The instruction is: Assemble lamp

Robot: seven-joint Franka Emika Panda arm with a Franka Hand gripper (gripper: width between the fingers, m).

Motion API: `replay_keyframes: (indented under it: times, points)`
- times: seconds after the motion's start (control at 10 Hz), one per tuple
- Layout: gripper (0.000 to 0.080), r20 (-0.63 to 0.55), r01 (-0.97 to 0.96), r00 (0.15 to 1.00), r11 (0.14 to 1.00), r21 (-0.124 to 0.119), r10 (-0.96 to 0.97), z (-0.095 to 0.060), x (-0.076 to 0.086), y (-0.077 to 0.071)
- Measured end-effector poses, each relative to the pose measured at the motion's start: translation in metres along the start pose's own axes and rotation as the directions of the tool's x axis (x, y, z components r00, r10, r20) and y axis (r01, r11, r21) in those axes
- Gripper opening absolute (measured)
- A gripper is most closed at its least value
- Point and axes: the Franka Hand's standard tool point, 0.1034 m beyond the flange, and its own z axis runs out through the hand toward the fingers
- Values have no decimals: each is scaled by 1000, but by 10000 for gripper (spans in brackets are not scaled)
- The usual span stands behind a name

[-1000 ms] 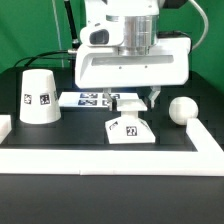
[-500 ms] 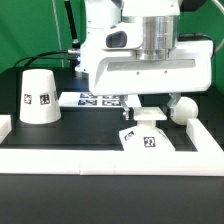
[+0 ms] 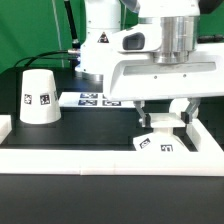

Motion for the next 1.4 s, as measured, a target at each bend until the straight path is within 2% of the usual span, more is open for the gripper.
replay_keyframes:
  times: [0.1,0.5,1.0,1.1,1.2,1.4]
  points:
    - [537,-5,-9,1000,1000,1,9,1,7,-4]
    - [537,5,-43,999,999,2,43,1,10,-14]
    - [537,2,-63,998,998,0,63,0,9,-15]
    - [662,3,-61,998,998,0,61,-1,8,-15]
    - [688,2,-52,999,999,1,52,-4,4,-16]
    - [698,10,-25,1000,1000,1,25,-10,-18,-19]
